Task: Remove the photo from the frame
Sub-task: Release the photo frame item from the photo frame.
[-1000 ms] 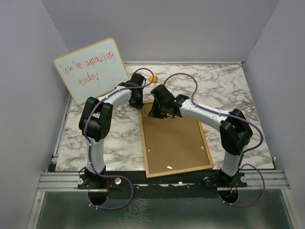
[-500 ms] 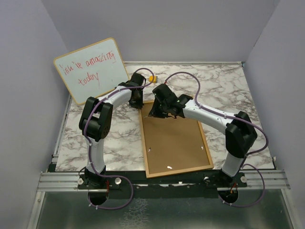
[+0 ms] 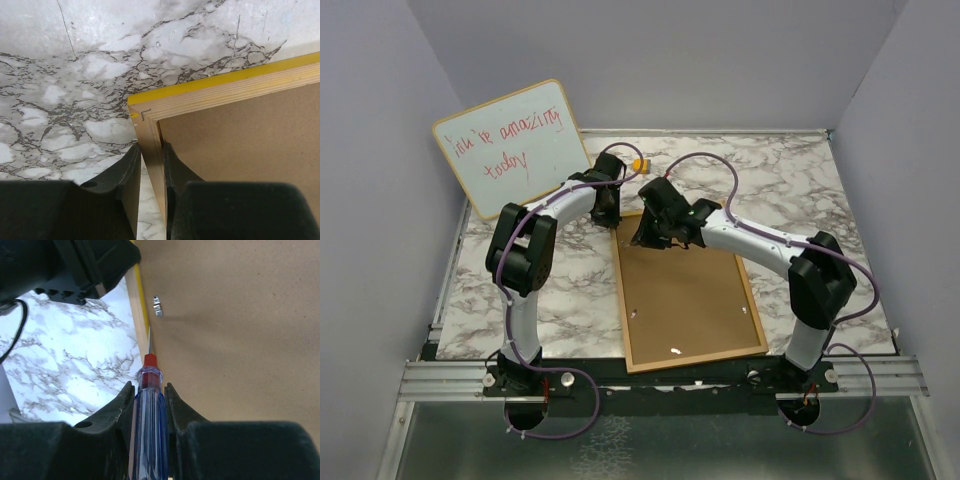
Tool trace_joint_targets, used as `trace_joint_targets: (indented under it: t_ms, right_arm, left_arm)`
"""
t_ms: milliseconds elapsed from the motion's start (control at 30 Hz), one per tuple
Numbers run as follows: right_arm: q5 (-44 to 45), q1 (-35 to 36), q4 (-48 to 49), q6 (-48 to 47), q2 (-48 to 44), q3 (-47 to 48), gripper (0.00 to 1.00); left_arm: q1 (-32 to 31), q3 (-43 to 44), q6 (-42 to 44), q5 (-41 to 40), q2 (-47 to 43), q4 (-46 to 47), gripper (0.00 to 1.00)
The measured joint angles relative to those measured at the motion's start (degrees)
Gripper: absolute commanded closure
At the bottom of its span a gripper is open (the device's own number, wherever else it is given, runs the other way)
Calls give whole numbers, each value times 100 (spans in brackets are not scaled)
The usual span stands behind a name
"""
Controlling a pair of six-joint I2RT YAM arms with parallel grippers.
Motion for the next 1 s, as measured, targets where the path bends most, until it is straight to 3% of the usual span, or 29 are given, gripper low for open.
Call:
trace_joint_targets:
  t_ms: [1000]
  right_arm:
    - [221, 2, -249, -107, 299, 219, 100]
  left_arm:
    - [0, 9, 20, 66, 4, -9, 100]
